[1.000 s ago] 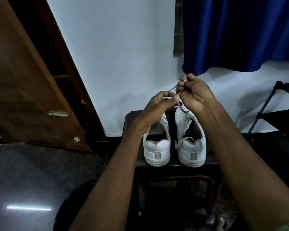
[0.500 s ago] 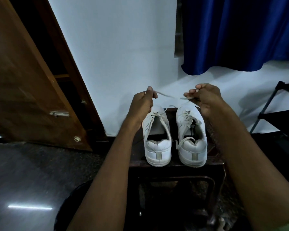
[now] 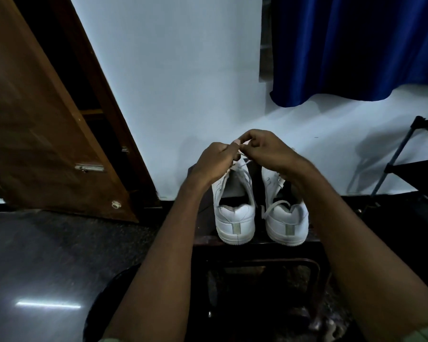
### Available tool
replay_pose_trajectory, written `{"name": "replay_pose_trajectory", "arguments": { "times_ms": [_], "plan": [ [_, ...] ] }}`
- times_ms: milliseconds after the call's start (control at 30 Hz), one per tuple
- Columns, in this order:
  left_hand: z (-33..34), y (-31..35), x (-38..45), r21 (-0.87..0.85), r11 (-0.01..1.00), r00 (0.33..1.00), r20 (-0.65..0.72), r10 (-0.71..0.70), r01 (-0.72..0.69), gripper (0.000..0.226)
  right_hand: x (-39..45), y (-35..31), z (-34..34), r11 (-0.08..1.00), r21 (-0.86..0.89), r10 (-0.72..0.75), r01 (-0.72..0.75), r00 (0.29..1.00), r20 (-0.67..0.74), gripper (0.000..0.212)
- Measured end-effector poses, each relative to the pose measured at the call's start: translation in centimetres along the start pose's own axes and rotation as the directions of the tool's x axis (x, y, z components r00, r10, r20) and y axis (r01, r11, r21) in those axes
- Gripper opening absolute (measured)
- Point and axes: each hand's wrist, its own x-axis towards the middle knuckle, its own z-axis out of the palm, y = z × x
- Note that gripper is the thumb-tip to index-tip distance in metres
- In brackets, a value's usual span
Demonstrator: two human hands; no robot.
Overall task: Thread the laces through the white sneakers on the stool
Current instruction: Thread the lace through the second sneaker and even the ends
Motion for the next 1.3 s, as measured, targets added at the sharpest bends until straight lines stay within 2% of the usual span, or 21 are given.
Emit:
{"name": "replay_pose_trajectory", "arguments": {
  "times_ms": [67, 133, 200, 267, 333, 400, 467, 500, 533, 600, 633, 700, 833, 933, 1100, 1133, 1233, 1300],
  "plan": [
    [-0.3, -0.3, 0.1, 0.005, 1.000, 1.000, -0.008, 0.026, -0.026, 0.051, 0.0, 0.5, -0.5, 0.997, 0.079, -0.005, 0.004, 1.000, 0.018, 0.020],
    [-0.7, -0.7, 0.1, 0.001, 0.998, 0.998, -0.003, 0.056, -0.056, 0.051, -0.3, 0.5, -0.8, 0.997, 0.081, -0.011, 0.013, 1.000, -0.023, 0.021],
    [-1.1, -0.7, 0.0, 0.053, 0.997, 0.998, -0.012, 0.063, -0.062, 0.053, -0.1, 0.9, -0.8, 0.999, -0.040, -0.032, 0.026, 0.989, -0.145, 0.023],
    [-1.4, -1.0, 0.0, 0.101, 0.993, 0.997, -0.035, 0.073, -0.069, 0.050, 0.5, 1.3, -0.8, 0.986, -0.167, -0.021, -0.026, 0.962, -0.271, 0.025],
    [-1.5, -1.4, 0.2, 0.146, 0.986, 0.993, -0.071, 0.091, -0.080, 0.045, 0.5, 1.6, -0.9, 0.962, -0.257, 0.002, -0.094, 0.942, -0.337, 0.025],
    [-1.6, -2.0, 0.3, 0.164, 0.983, 0.988, -0.118, 0.098, -0.078, 0.038, 0.4, 1.9, -0.7, 0.884, -0.443, -0.023, -0.151, 0.931, -0.364, 0.021],
    [-1.5, -2.3, 0.4, 0.115, 0.991, 0.979, -0.182, 0.092, -0.072, 0.030, 0.3, 1.8, -0.2, 0.765, -0.628, -0.116, -0.142, 0.929, -0.352, 0.017],
    [-1.4, -2.2, 0.4, 0.083, 0.993, 0.975, -0.201, 0.097, -0.081, 0.027, 0.4, 1.7, 0.2, 0.770, -0.632, -0.157, -0.086, 0.934, -0.319, 0.017],
    [-1.2, -2.1, 0.4, 0.070, 0.992, 0.971, -0.212, 0.114, -0.102, 0.024, 0.4, 1.4, 0.6, 0.826, -0.563, -0.177, -0.002, 0.948, -0.264, 0.017],
    [-0.7, -1.7, 0.4, 0.113, 0.981, 0.954, -0.242, 0.179, -0.155, 0.018, 0.4, 0.5, 1.4, 0.951, -0.284, -0.165, 0.123, 0.977, -0.131, 0.018],
    [-0.5, -1.6, 0.4, 0.138, 0.976, 0.943, -0.268, 0.199, -0.167, 0.015, 0.3, 0.1, 1.9, 0.977, -0.166, -0.151, 0.137, 0.985, -0.078, 0.018],
    [-0.2, -1.7, 0.4, 0.147, 0.977, 0.928, -0.317, 0.194, -0.155, 0.013, 0.0, -0.3, 2.7, 0.988, -0.072, -0.144, 0.138, 0.987, -0.076, 0.019],
    [-0.3, -2.3, 0.5, 0.101, 0.986, 0.935, -0.316, 0.161, -0.135, 0.038, -0.1, -0.1, 3.3, 0.986, -0.094, -0.150, 0.138, 0.979, -0.135, 0.022],
    [-0.4, -2.8, 0.6, 0.099, 0.988, 0.949, -0.282, 0.140, -0.116, 0.041, 0.1, 0.1, 3.0, 0.989, -0.104, -0.119, 0.108, 0.987, -0.112, 0.018],
    [-0.9, -3.0, 0.6, 0.114, 0.991, 0.965, -0.244, 0.094, -0.068, 0.040, 0.6, 1.3, 2.6, 0.962, -0.270, -0.033, -0.032, 0.971, -0.235, 0.016],
    [-1.2, -2.7, 0.5, 0.124, 0.992, 0.975, -0.212, 0.063, -0.037, 0.041, 0.5, 1.4, 2.6, 0.962, -0.268, -0.017, -0.049, 0.971, -0.239, 0.015],
    [-1.5, -2.3, -0.1, 0.103, 0.992, 0.997, 0.015, -0.074, 0.072, 0.053, 0.4, 1.5, 2.9, 0.963, -0.258, 0.019, -0.078, 0.974, -0.224, 0.010],
    [-1.4, -2.4, -0.5, 0.113, 0.985, 0.989, 0.064, -0.136, 0.128, 0.057, 0.3, 1.6, 3.2, 0.954, -0.286, 0.024, -0.087, 0.976, -0.216, 0.011]
  ]
}}
